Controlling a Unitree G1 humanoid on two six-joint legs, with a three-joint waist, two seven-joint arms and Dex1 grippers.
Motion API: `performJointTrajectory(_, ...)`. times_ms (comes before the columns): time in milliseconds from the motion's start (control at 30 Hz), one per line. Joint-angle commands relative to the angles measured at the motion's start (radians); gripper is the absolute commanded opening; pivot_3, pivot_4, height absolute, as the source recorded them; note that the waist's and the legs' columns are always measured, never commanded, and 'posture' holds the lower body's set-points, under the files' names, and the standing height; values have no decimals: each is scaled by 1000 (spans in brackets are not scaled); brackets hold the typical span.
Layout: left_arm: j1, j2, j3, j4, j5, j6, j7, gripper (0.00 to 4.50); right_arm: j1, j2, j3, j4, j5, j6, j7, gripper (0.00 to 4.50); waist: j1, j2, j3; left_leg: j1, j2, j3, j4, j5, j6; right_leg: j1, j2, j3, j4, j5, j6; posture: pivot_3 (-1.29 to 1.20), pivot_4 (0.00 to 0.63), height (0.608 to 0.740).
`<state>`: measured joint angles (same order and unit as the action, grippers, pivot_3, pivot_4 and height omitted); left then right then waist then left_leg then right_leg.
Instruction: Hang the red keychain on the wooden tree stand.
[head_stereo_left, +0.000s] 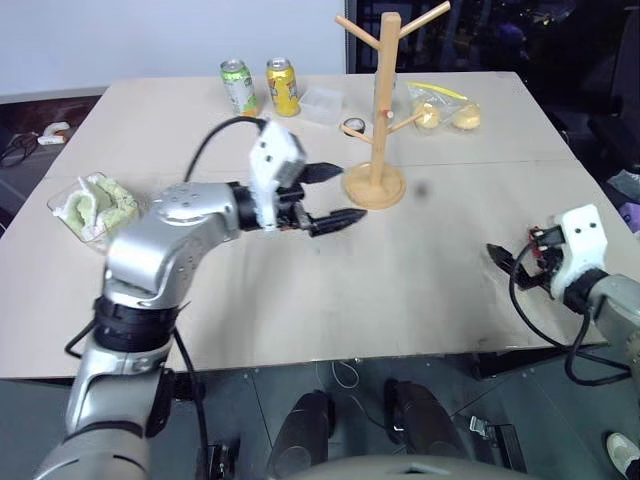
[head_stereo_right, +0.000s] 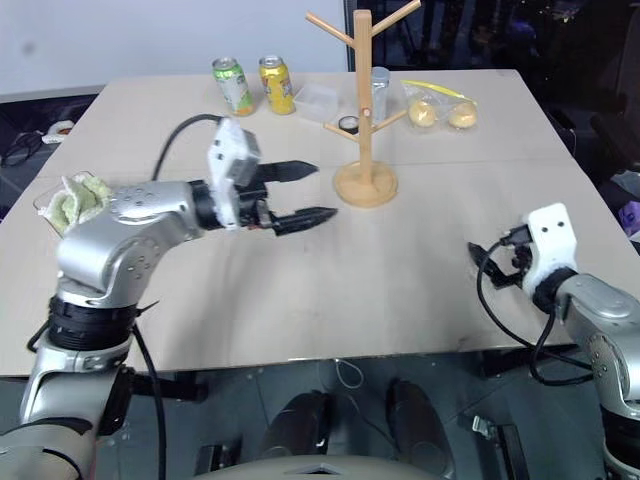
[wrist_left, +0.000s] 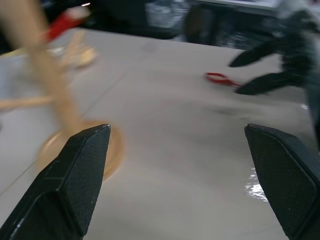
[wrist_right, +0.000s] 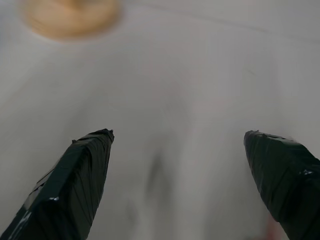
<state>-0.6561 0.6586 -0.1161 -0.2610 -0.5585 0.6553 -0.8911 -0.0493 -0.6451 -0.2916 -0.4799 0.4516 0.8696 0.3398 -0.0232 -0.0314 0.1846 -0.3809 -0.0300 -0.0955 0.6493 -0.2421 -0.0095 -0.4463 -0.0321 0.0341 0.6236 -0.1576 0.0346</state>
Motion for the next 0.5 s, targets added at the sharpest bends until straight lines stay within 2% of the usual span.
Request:
performJointTrajectory(33, -28, -38, -65, 35, 51, -99, -83, 4408, 1, 30, -35, 65, -29, -78, -8, 4500, -6, 0, 0, 0, 0, 1, 0, 0, 0, 0, 0, 1, 0, 0, 0, 0, 150, 740)
performJointTrajectory(233, -63, -111, -86, 102, 81, -154, -126, 4408, -75, 64, -54, 278, -45, -148, -2, 4500, -16, 0, 0, 0, 0, 4, 0, -1, 1, -1, 1, 4, 0, 1, 1, 0, 150, 740)
performJointTrajectory(500, -68, -116, -74, 111, 101, -156, -150, 4408, -167, 70, -58, 442, -49, -167, 11, 4500, -18, 0, 0, 0, 0, 5, 0, -1, 2, -1, 1, 7, 0, 3, 5, 0, 150, 740)
